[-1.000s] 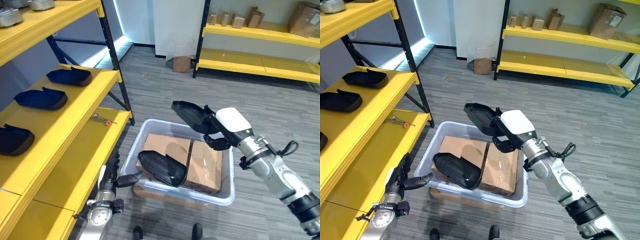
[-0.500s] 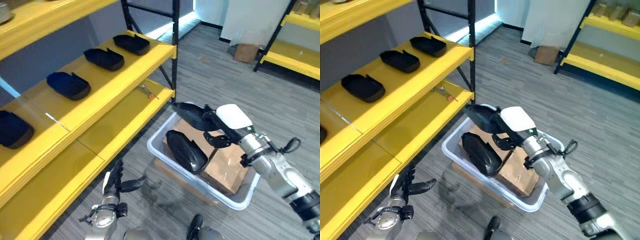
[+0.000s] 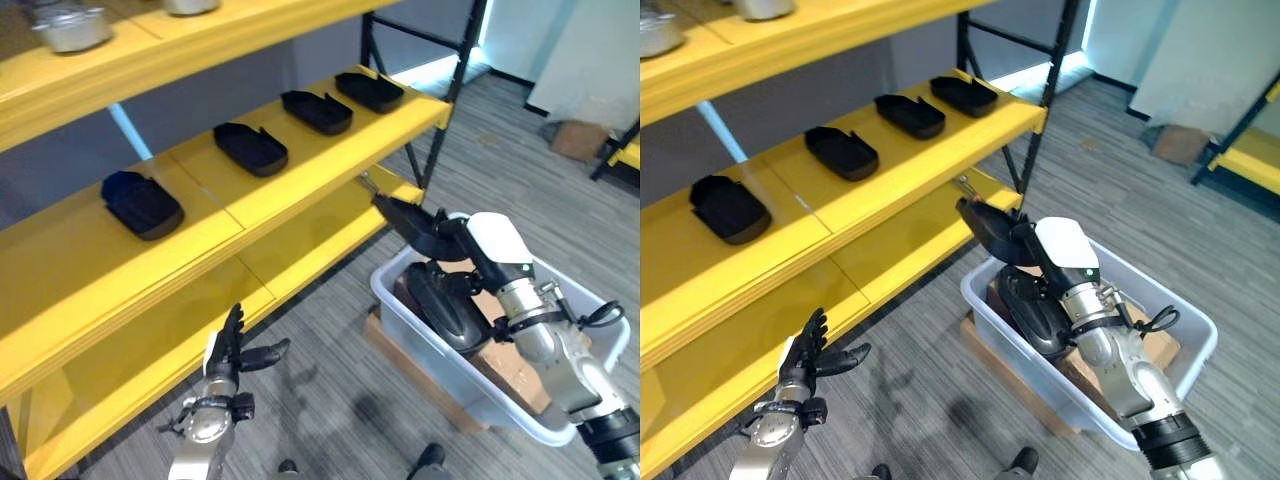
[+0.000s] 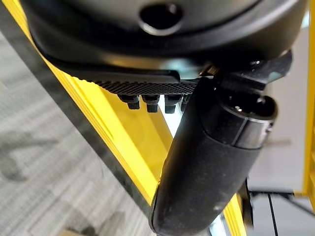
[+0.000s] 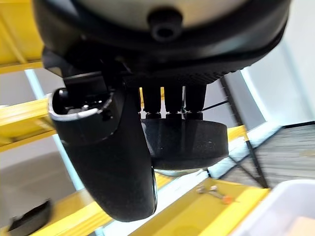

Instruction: Move parts from the plastic box to the shelf.

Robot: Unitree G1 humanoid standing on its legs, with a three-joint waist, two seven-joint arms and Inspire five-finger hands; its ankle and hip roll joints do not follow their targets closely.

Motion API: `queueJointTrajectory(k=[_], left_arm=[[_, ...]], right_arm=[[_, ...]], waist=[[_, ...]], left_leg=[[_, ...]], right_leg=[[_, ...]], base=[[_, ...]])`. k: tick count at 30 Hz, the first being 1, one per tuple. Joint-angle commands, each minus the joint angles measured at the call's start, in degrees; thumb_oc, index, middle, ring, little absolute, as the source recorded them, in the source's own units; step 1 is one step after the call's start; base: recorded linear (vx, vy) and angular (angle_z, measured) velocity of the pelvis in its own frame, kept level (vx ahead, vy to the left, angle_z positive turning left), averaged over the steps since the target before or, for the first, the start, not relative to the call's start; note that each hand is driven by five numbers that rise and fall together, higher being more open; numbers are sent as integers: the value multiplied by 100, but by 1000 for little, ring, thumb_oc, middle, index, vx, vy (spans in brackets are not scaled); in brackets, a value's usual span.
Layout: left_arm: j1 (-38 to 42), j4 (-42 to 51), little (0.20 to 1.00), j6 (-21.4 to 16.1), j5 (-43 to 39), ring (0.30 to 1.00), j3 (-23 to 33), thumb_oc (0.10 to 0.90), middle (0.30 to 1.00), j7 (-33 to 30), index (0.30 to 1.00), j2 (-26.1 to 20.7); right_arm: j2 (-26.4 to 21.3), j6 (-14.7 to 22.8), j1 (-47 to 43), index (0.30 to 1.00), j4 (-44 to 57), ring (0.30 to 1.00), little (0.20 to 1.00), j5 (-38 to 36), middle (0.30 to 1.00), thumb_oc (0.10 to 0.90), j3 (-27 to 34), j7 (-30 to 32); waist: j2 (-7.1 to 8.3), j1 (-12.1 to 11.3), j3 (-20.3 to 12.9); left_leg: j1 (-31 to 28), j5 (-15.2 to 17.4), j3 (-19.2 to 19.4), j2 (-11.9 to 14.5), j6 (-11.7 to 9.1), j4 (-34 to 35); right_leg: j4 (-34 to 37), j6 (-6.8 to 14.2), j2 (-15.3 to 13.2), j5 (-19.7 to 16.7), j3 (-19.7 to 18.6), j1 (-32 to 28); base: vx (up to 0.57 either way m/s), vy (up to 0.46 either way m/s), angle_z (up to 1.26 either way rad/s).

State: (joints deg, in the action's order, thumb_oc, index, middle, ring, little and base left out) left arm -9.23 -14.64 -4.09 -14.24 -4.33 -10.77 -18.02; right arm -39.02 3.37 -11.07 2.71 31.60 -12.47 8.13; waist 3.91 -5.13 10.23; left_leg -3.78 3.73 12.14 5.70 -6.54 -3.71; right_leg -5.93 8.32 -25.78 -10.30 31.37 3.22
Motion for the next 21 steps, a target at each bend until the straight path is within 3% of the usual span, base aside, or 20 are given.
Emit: queueJointTrajectory(k=[1, 3, 5, 6, 7, 9, 10, 12, 14, 16, 18, 21], left_arm=[[176, 759, 1000, -495, 343, 1000, 111, 900, 1000, -79, 1000, -347], [197, 760, 1000, -481, 421, 1000, 137, 900, 1000, -105, 1000, -409], [225, 785, 1000, -489, 432, 1000, 114, 900, 1000, -125, 1000, -458], [290, 728, 1000, -507, 444, 1000, 62, 900, 1000, -158, 1000, -488], [336, 698, 1000, -512, 426, 1000, 23, 900, 1000, -175, 1000, -502], [407, 673, 1000, -494, 433, 1000, -9, 900, 1000, -182, 1000, -508], [426, 674, 1000, -481, 439, 1000, -26, 900, 1000, -166, 1000, -497], [381, 706, 1000, -447, 444, 1000, -16, 900, 1000, -99, 1000, -476], [293, 743, 1000, -402, 481, 1000, -34, 900, 1000, -62, 1000, -432], [300, 713, 1000, -409, 457, 1000, -42, 900, 1000, -93, 1000, -398], [302, 713, 1000, -438, 440, 1000, -95, 900, 1000, -109, 1000, -304], [278, 756, 1000, -463, 351, 1000, -111, 900, 1000, -130, 1000, -200]], right_arm=[[-77, 230, -635, 300, 749, 300, 300, 273, 300, 400, 391, 532], [-4, 209, -642, 300, 743, 300, 300, 390, 300, 400, 333, 528], [29, 192, -608, 300, 752, 300, 300, 463, 300, 400, 297, 487], [-14, 201, -527, 300, 778, 300, 300, 510, 300, 400, 328, 461], [-31, 213, -515, 300, 819, 300, 300, 501, 300, 400, 336, 440], [-54, 249, -467, 300, 848, 300, 300, 467, 300, 400, 337, 417], [-59, 294, -406, 300, 861, 300, 300, 416, 300, 400, 354, 403], [-55, 364, -358, 300, 873, 300, 300, 282, 300, 400, 385, 351], [-57, 466, -336, 300, 897, 300, 300, 175, 300, 400, 403, 371], [-89, 538, -409, 300, 890, 300, 300, 134, 300, 400, 367, 413], [-114, 534, -427, 300, 962, 300, 300, 115, 300, 400, 382, 409], [-110, 539, -485, 300, 956, 300, 300, 21, 300, 400, 388, 459]], waist=[[110, 11, -431], [101, -20, -438], [76, 38, -449], [35, 213, -447], [-9, 301, -418], [-81, 403, -375], [-106, 482, -371], [-99, 516, -402], [-75, 549, -448], [-60, 657, -404], [-13, 682, -455], [-65, 631, -624]], left_leg=[[262, 216, -221, -200, 512, -2], [323, 199, -357, -348, 593, 40], [345, 166, -551, -471, 682, 119], [326, 54, -793, -590, 753, 278], [324, 5, -954, -635, 790, 312], [310, -12, -1134, -670, 859, 280], [278, -23, -1212, -669, 893, 300], [240, -51, -1269, -712, 939, 336], [180, -92, -1305, -788, 956, 439], [178, -109, -1476, -891, 938, 394], [254, -247, -1688, -1006, 863, 461], [200, -290, -1634, -940, 817, 581]], right_leg=[[271, 616, -367, -715, -250, -149], [236, 628, -451, -816, -362, -151], [116, 578, -387, -807, -802, -111], [52, 443, -51, -719, -1714, 68], [-95, 346, 241, -575, -2225, 193], [-375, 177, 789, 29, -2620, 290], [-489, 48, 1164, 427, -2714, 355], [-523, -96, 1572, 669, -2620, 447], [-368, -225, 2025, 730, -2473, 564], [-183, -283, 2415, 667, -2832, 767], [143, -354, 2493, 586, -3187, 478], [437, -365, 2489, 550, -3023, 256]], base=[[14, 199, 33], [31, 187, 47], [73, 221, 78], [97, 238, 97], [107, 236, 94], [87, 153, 65], [82, 115, 63], [87, 44, 53], [89, -6, 42], [80, 10, 10], [17, -51, 36], [106, -90, 46]])
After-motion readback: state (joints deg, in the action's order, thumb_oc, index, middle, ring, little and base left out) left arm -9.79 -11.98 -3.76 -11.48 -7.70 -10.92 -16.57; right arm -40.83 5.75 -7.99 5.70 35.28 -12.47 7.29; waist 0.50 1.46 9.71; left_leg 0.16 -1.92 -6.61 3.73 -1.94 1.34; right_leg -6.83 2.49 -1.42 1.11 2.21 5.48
